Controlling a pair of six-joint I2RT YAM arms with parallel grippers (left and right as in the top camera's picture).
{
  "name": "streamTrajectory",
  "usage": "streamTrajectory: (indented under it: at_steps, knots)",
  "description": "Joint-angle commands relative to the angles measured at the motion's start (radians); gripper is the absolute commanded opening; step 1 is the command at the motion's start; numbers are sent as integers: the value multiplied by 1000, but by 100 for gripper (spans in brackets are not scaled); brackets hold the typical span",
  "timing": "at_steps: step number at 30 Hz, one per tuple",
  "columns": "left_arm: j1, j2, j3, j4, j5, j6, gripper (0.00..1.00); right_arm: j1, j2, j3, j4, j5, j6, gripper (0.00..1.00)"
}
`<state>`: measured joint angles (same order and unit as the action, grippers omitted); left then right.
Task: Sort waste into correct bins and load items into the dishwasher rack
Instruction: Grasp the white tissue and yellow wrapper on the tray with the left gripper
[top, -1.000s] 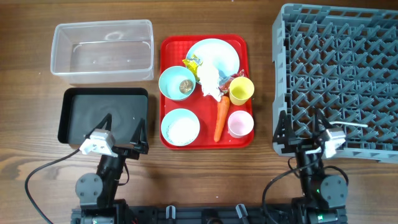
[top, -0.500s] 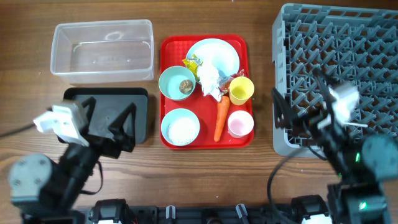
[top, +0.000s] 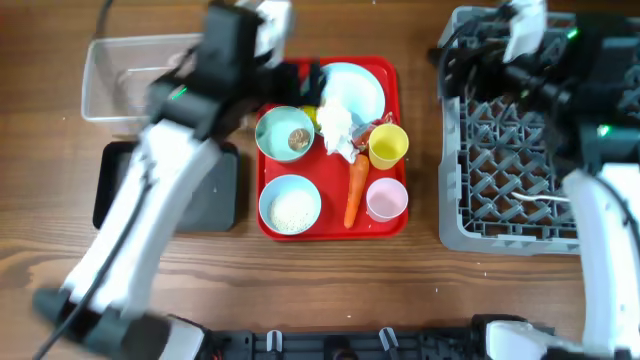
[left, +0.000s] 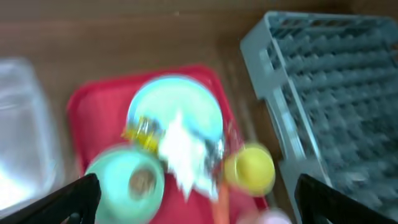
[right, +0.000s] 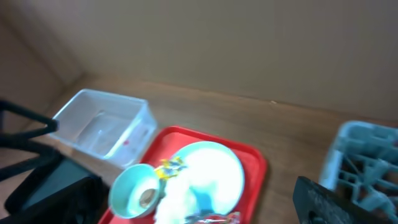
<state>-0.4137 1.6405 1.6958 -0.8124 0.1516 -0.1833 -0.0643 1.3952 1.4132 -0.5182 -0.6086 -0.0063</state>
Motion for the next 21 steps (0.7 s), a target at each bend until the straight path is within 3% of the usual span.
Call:
streamTrajectory:
  at_steps: [1, 8, 21]
  knots:
    - [-23, 172, 17, 31, -83, 20, 100, -58, 40, 24, 20, -80, -19, 100]
    - [-23, 377, 17, 139, -74, 19, 100, -70, 41, 20, -42, -8, -21, 100]
    - [-21, 515, 17, 200, -127, 102, 100, -70, 41, 18, -195, 11, -20, 100]
